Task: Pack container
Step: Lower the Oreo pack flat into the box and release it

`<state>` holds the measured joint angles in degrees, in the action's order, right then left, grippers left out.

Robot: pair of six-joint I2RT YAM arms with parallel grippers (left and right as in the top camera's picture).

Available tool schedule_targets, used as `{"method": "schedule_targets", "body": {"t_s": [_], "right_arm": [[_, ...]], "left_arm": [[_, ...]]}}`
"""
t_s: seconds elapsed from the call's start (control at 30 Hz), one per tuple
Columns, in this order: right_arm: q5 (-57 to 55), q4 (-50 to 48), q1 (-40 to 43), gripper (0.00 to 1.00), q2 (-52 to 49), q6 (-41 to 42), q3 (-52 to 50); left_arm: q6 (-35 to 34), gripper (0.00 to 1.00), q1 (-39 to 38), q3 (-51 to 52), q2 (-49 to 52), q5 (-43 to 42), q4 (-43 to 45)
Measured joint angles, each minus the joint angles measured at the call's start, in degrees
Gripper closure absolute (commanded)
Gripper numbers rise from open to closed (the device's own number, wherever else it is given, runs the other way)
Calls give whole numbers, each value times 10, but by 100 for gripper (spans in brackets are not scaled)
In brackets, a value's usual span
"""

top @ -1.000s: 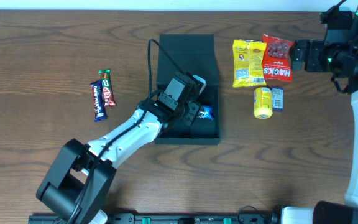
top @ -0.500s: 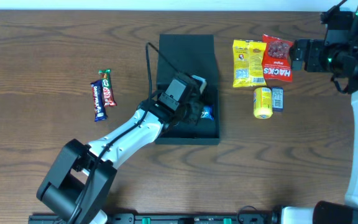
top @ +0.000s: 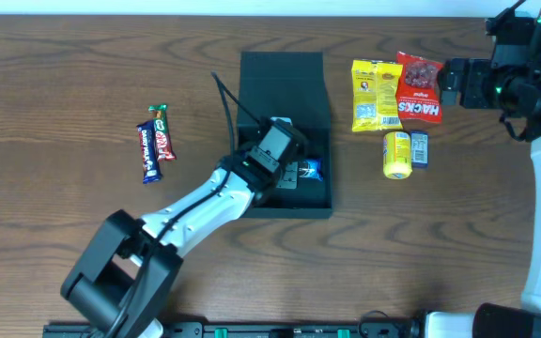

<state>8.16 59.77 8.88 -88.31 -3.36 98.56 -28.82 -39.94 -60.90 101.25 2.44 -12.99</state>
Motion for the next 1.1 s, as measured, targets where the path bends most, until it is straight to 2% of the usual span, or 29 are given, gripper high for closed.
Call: {"method": "schedule_targets", "body": {"t_s": [0.27,0.9,1.1], "right_arm": [[0,0,0,1,0,0,0],[0,-2,0,1,0,0,0],[0,-2,0,1,0,0,0]], "left_arm": [[-36,95,-7,0,26,40,-2],[-44,95,-8,-9,60,39,4],[-46,94,-8,-9,60,4,36]]}}
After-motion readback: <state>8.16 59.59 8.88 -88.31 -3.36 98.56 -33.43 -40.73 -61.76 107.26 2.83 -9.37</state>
